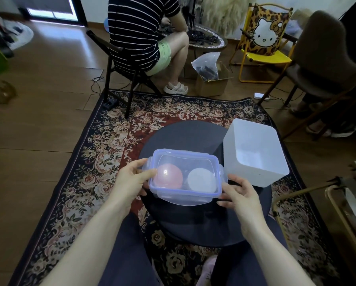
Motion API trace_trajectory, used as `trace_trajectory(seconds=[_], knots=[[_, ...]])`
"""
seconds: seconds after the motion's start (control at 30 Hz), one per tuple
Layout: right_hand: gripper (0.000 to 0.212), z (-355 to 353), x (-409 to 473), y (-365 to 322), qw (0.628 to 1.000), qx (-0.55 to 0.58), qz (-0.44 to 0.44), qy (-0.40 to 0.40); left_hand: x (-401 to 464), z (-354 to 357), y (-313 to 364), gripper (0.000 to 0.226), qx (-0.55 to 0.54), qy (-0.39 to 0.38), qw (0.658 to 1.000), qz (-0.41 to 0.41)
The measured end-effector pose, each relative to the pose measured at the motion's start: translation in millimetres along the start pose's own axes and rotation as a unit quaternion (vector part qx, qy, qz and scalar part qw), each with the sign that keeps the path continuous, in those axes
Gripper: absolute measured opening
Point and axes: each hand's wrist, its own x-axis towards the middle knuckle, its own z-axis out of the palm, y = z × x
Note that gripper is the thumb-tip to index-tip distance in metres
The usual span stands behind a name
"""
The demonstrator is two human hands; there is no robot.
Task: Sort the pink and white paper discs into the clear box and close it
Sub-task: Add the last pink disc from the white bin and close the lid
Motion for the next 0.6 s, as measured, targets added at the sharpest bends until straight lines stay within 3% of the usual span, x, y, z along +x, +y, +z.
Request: trace_trajectory(seconds=[0.17,0.33,0.6], knots=[[0.025,0,-1,-2,1.000,-0.015,-0.017,-0.010,-1,0,2,0.030,0.007,-0.014,1.000,-0.011],[0.041,4,3,-4,1.000,0.000,0.009,0.011,2,4,0,0.022,-0.013,0.004,1.000,-0.022],[0.024,9,9,-6,1.000,-0.025,0.001,0.003,6,8,9,0.013,-0.025,-0.006,0.999,-0.033]])
